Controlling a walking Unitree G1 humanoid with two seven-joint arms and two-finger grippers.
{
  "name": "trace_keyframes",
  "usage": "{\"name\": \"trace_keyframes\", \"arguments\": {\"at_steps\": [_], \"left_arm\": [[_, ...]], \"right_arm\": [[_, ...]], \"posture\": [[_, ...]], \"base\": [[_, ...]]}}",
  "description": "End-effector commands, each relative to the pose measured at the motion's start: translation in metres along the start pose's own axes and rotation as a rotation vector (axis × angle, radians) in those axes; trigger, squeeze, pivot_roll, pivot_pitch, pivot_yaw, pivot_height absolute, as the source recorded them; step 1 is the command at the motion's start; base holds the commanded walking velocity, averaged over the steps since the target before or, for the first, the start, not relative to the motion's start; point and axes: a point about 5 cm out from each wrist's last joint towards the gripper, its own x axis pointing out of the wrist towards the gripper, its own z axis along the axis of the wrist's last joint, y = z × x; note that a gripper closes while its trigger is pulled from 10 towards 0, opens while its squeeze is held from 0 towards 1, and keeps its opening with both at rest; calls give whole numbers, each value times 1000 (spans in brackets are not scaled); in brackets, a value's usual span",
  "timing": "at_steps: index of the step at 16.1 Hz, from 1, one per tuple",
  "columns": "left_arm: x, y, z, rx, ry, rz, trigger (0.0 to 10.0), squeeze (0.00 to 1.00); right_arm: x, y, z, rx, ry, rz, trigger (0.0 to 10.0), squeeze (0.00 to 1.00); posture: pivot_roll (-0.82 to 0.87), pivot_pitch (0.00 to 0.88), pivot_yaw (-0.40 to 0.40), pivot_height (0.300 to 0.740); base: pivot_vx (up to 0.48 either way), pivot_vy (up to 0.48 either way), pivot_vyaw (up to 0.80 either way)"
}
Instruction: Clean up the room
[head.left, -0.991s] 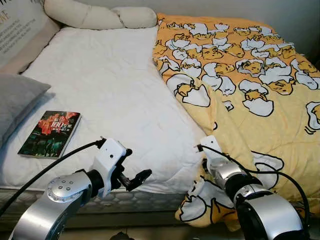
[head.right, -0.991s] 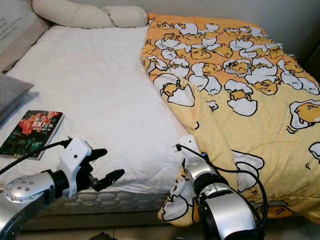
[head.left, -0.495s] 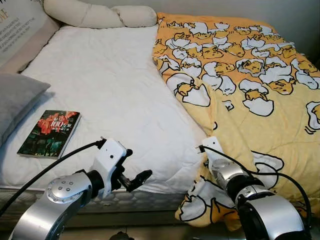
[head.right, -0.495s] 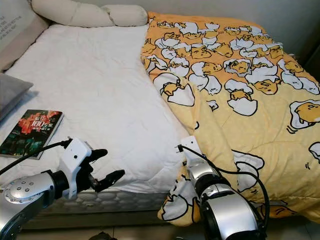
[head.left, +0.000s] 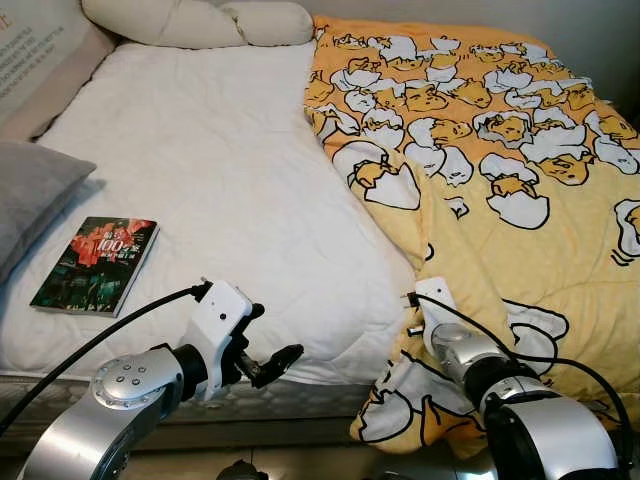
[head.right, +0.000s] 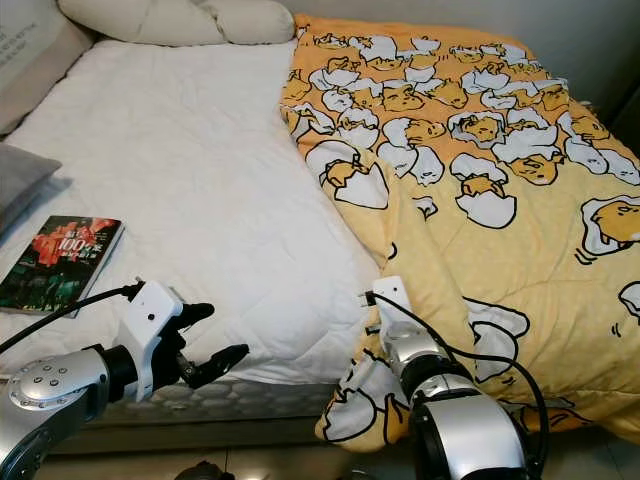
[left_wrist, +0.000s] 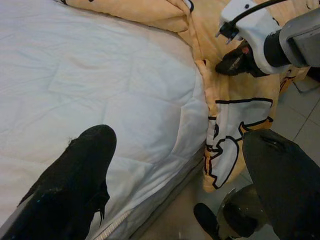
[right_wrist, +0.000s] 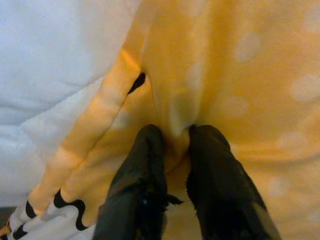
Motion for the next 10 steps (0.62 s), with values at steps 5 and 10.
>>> {"name": "trace_keyframes", "arguments": {"at_steps": [5,10], "left_arm": [[0,2,7,14,-24,23,10000,0],[-1,3,7,12,-30,32,10000,0]], "right_arm": [[-1,-11,12,225,-124,96,0,0],[-4,-9,16,278,-185,173,0,0]], "posture": [[150,36,-35,740],[147,28,-33,740]], "base": [[0,0,0],[0,0,0]]}}
